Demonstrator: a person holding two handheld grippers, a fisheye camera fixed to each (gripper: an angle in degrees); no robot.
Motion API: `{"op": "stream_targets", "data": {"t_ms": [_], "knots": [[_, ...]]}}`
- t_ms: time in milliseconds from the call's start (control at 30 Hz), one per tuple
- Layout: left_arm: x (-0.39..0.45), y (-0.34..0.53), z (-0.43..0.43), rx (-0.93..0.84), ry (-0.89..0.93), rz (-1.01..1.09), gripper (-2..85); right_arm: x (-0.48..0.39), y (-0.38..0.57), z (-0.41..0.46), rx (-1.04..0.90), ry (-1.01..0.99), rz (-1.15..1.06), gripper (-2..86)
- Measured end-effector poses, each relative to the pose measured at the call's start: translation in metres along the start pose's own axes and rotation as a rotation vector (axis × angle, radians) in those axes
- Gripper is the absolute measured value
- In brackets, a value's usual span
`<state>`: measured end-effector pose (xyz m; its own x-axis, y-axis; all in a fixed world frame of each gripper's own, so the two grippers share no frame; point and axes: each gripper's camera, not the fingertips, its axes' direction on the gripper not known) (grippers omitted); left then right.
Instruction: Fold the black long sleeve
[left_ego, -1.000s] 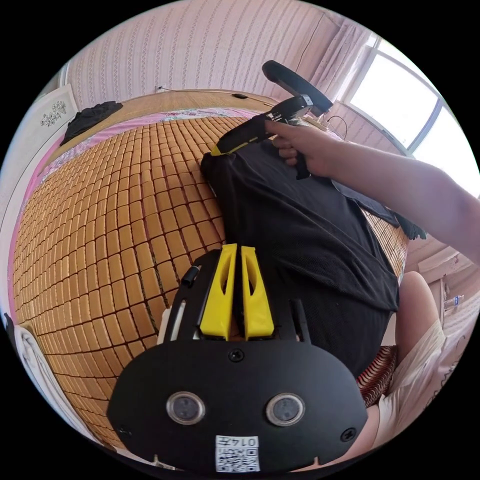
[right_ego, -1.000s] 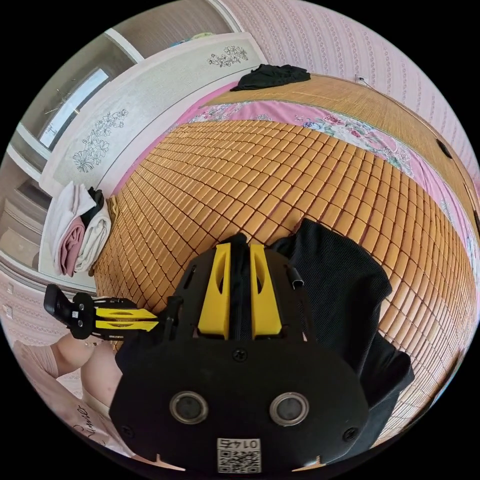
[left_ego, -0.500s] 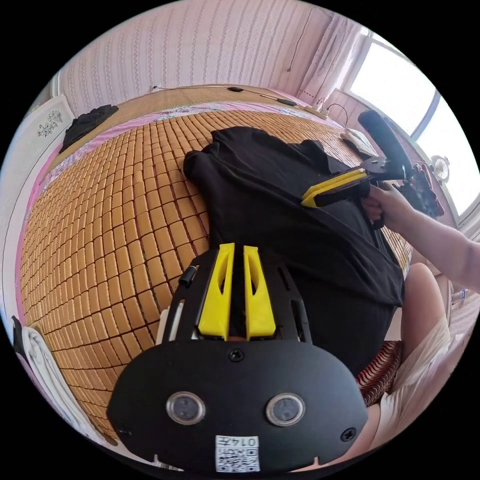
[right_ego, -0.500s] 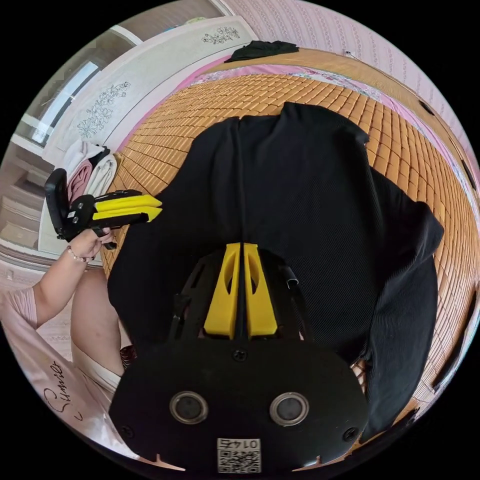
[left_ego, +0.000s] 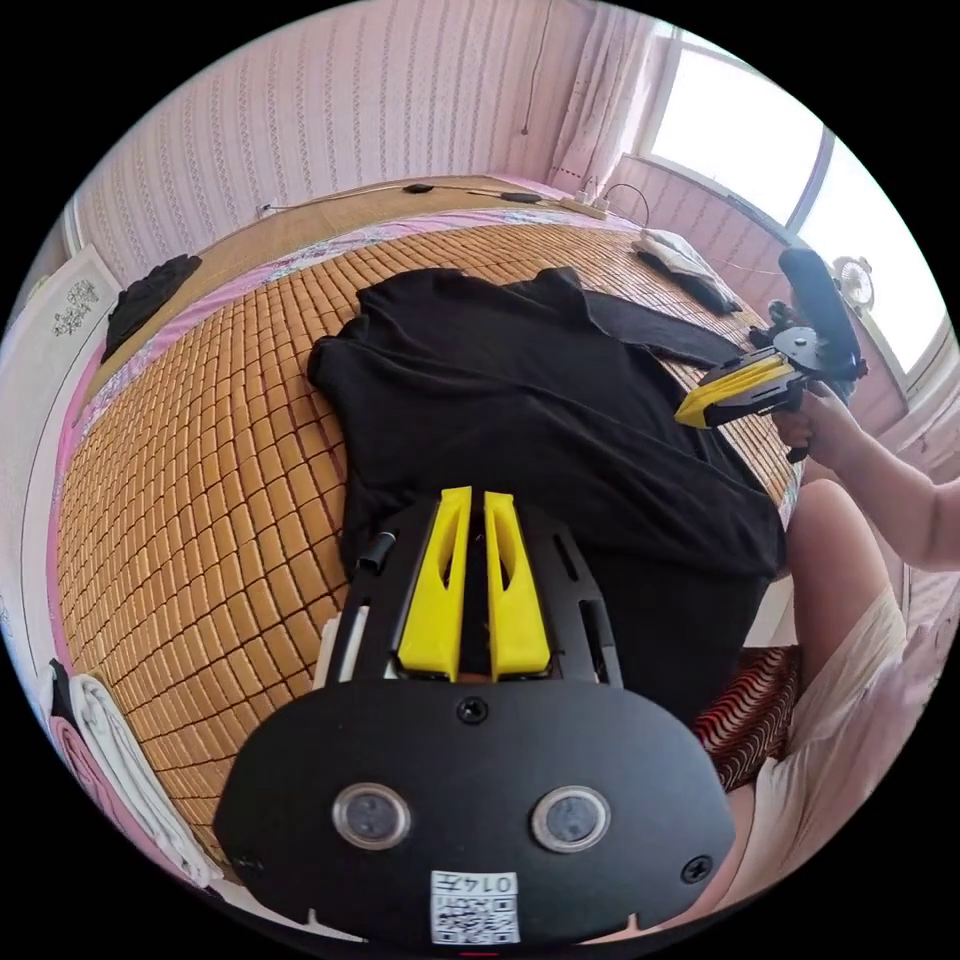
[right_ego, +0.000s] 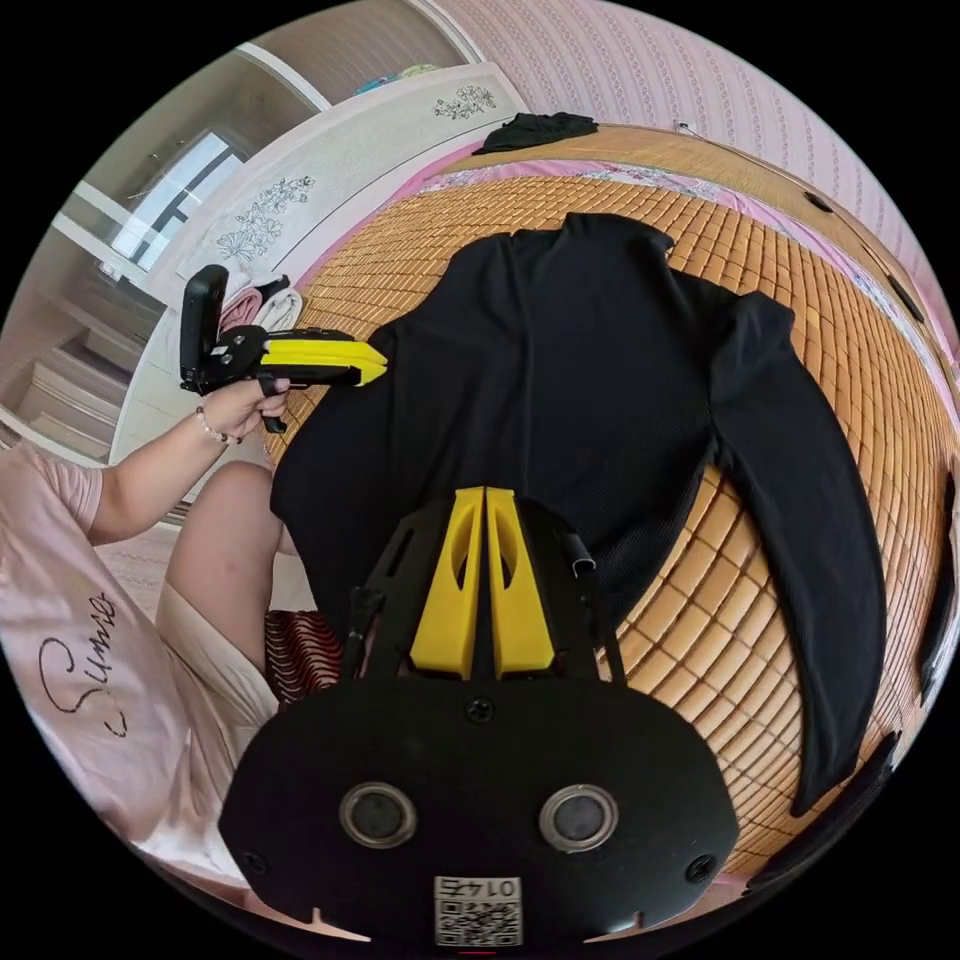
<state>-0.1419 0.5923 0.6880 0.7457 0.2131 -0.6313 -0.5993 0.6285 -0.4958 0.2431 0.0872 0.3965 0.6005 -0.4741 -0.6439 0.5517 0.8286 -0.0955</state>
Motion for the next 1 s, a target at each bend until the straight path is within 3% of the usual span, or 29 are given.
{"op": "stream_targets", "data": {"t_ms": [67, 200, 333, 433, 533, 667, 800, 900, 1000], "knots": [[0.039, 0.003, 0.006, -0.005, 0.112, 0.051, 1.8, 0.002, 0.025, 0.006, -0.064, -0.041, -0.003, -0.2], [0.127, 0.003, 0.016, -0.004, 0.312, 0.136, 1.5, 0.015, 0.067, 0.009, -0.101, 0.090, 0.018, -0.4], [0.180, -0.007, 0.033, -0.032, 0.339, 0.173, 1.9, 0.026, 0.088, 0.000, -0.066, 0.025, 0.068, -0.3], [0.202, -0.018, 0.049, -0.067, 0.328, 0.190, 1.2, 0.038, 0.110, -0.022, 0.072, -0.018, 0.057, -0.1], [0.224, -0.024, 0.084, -0.221, 0.286, 0.269, -0.1, 0.068, 0.143, -0.055, 0.244, 0.132, 0.147, 0.4], [0.235, -0.039, 0.084, -0.244, 0.238, 0.335, -0.8, 0.107, 0.219, -0.096, 0.513, 0.393, 0.339, 2.9], [0.232, -0.066, 0.070, -0.205, 0.331, 0.335, -0.4, 0.139, 0.287, -0.130, 0.670, 0.500, 0.615, 9.2], [0.242, -0.101, 0.064, -0.133, 0.325, 0.442, 1.4, 0.161, 0.331, -0.144, 0.749, 0.409, 0.792, 17.3], [0.257, -0.149, 0.070, -0.071, 0.297, 0.543, 4.7, 0.174, 0.365, -0.150, 0.757, 0.409, 0.884, 18.4]]}}
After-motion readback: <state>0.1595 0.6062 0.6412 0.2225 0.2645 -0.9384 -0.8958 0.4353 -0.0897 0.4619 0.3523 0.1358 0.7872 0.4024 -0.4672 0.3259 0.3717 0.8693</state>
